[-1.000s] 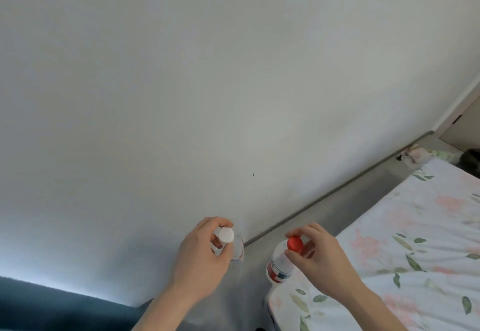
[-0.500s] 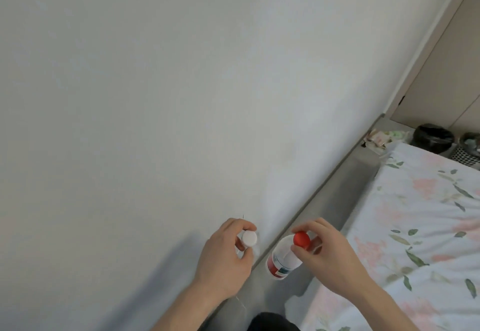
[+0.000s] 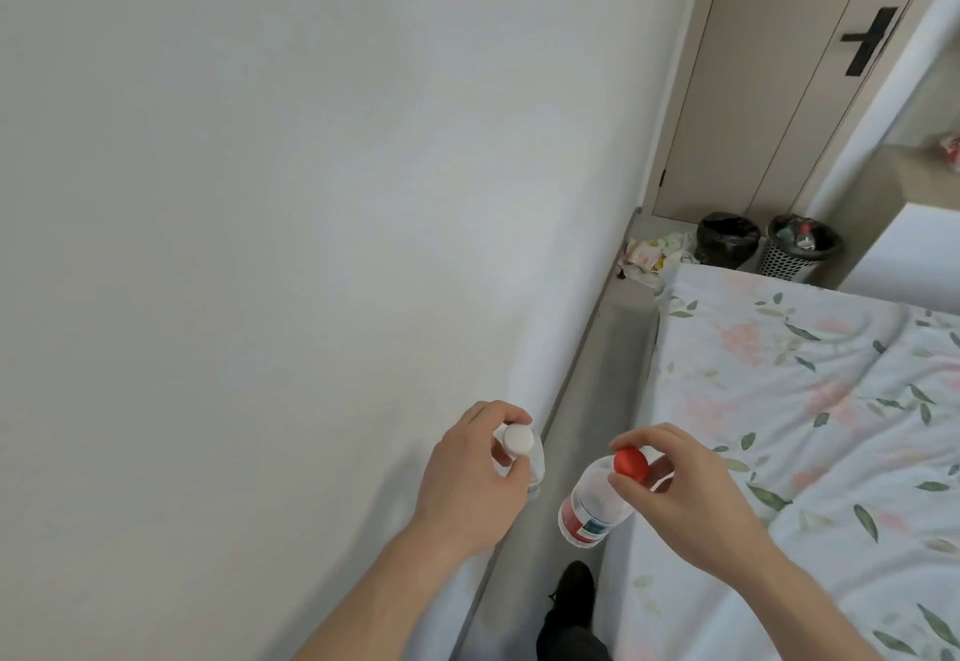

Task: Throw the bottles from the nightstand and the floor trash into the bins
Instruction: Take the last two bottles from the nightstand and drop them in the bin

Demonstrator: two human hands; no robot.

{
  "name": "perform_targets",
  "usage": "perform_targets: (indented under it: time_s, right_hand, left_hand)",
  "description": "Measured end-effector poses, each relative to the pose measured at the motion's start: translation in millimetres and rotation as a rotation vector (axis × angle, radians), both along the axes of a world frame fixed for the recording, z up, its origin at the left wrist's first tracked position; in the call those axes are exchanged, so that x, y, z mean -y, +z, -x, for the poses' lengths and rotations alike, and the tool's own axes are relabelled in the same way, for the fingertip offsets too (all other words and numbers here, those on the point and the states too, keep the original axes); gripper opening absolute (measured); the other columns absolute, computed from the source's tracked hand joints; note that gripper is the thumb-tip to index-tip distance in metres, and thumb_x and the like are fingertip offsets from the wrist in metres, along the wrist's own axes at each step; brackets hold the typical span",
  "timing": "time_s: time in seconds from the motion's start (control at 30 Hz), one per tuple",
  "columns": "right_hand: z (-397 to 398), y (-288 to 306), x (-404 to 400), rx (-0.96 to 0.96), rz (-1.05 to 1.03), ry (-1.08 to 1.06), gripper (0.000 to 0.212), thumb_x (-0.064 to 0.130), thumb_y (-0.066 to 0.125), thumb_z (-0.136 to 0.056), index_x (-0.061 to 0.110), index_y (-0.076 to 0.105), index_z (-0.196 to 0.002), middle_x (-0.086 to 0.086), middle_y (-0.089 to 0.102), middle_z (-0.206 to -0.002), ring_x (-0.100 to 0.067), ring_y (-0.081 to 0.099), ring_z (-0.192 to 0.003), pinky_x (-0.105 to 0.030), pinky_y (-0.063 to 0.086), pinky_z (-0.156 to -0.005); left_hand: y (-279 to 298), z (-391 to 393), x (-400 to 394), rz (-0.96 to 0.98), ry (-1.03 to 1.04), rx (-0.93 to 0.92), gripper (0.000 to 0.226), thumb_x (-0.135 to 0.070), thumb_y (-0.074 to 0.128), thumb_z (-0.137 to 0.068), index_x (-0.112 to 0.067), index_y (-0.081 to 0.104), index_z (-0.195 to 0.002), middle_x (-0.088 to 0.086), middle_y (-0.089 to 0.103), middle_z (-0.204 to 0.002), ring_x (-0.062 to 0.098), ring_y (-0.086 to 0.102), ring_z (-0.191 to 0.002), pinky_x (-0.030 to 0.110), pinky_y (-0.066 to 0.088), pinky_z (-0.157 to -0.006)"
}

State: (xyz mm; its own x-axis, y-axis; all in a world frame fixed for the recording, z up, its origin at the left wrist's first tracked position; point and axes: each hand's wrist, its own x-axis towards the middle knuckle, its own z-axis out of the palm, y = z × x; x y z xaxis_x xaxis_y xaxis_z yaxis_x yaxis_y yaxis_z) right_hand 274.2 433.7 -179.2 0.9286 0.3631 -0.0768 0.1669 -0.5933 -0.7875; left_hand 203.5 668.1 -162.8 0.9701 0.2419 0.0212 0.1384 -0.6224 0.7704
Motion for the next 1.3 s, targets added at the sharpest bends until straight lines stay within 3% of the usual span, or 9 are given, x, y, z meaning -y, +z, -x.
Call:
perform_targets:
  time_s: [0.6, 0.97, 1.2, 1.3]
  right_hand:
    - [-319, 18, 92, -0.017, 0.034, -0.262, 0.023, 0.026, 0.078, -0.084, 0.043, 0.067, -0.095, 0.026, 0.062, -0.102, -0.004, 0.067, -0.079, -0.024, 0.055, -0.071]
    - [-477, 12, 136, -0.04, 0.053, -0.498, 0.024, 0.027, 0.078, -0.084, 0.043, 0.066, -0.099, 0.026, 0.066, -0.102, 0.001, 0.065, -0.081, -0.015, 0.047, -0.068]
    - [-612, 2, 145, -0.092, -0.006, -0.645, 0.025, 0.023, 0.078, -0.084, 0.041, 0.068, -0.097, 0.02, 0.068, -0.099, 0.0, 0.066, -0.08, -0.016, 0.045, -0.063]
    - [-645, 4, 160, -0.114, -0.023, -0.718, 0.025, 0.022, 0.079, -0.083, 0.04, 0.069, -0.096, 0.019, 0.07, -0.098, -0.001, 0.066, -0.078, -0.019, 0.046, -0.063]
  left_hand:
    - [14, -401, 69, 0.034, -0.202, -0.019, 0.031, -0.019, 0.067, -0.083, -0.042, 0.059, -0.102, -0.025, 0.061, -0.106, 0.003, 0.064, -0.086, 0.032, 0.056, -0.08]
    - [-4, -641, 140, 0.036, -0.448, -0.04, 0.031, -0.018, 0.07, -0.083, -0.038, 0.061, -0.104, -0.02, 0.065, -0.097, 0.003, 0.062, -0.083, 0.022, 0.049, -0.069]
    - [-18, -818, 195, -0.012, -0.585, -0.098, 0.028, -0.018, 0.068, -0.081, -0.037, 0.059, -0.099, -0.015, 0.066, -0.097, 0.009, 0.062, -0.078, 0.041, 0.058, -0.07]
    - [-13, -867, 215, -0.05, -0.648, -0.101, 0.027, -0.019, 0.068, -0.08, -0.037, 0.058, -0.098, -0.014, 0.064, -0.098, 0.01, 0.062, -0.075, 0.044, 0.057, -0.069]
